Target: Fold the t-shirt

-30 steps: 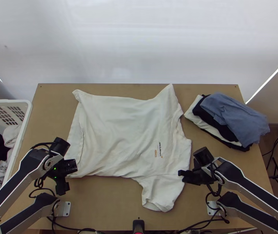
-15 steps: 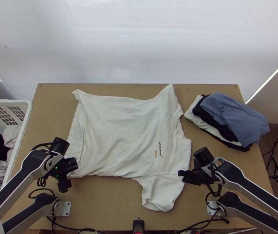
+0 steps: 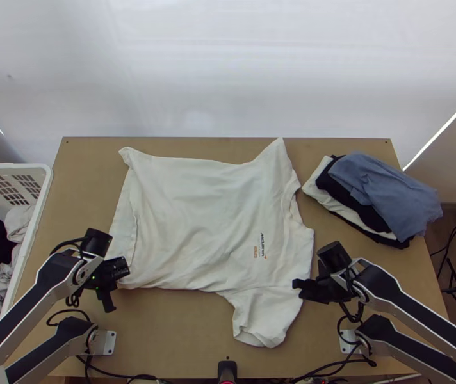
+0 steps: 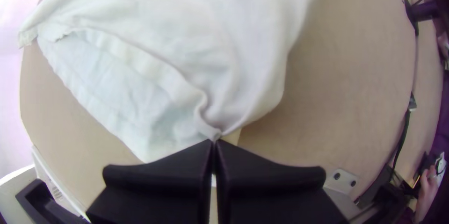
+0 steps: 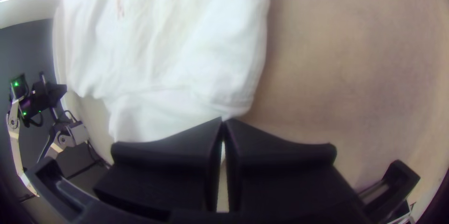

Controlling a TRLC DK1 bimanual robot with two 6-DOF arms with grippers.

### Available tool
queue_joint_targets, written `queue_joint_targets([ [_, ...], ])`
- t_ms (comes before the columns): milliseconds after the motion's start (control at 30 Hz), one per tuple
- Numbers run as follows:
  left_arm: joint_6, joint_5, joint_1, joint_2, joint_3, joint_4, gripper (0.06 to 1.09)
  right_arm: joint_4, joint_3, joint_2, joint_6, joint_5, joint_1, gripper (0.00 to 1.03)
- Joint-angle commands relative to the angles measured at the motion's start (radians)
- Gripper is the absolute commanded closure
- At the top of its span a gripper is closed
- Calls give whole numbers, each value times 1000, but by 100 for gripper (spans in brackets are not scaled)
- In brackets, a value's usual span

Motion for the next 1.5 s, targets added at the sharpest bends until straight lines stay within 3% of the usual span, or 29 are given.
queue_joint_targets([
  [0, -131, 39, 28, 3, 80, 32, 105, 0, 11, -10, 0, 2, -23, 100],
  [67, -213, 93, 48, 18, 149, 17, 105, -3, 22, -24, 1, 2, -43, 100],
  [233, -542, 265, 100, 100, 310, -3, 105, -46, 111, -27, -16, 8, -55, 100],
  [367, -733, 349, 100, 117, 340, 8, 105, -52, 214, -4, -60, 37, -97, 100],
  [533, -910, 380, 71, 103, 386, 72, 105, -54, 350, 44, -134, 48, -244, 100],
  [767, -1069, 387, 62, 170, 519, 123, 105, 6, 499, 65, -154, 49, -342, 100],
  [1167, -1312, 383, 143, 390, 761, 263, 105, 88, 812, 274, -111, 72, -357, 100],
  [1467, -1338, 340, 233, 534, 982, 249, 105, 81, 1017, 389, -78, 123, -362, 100],
])
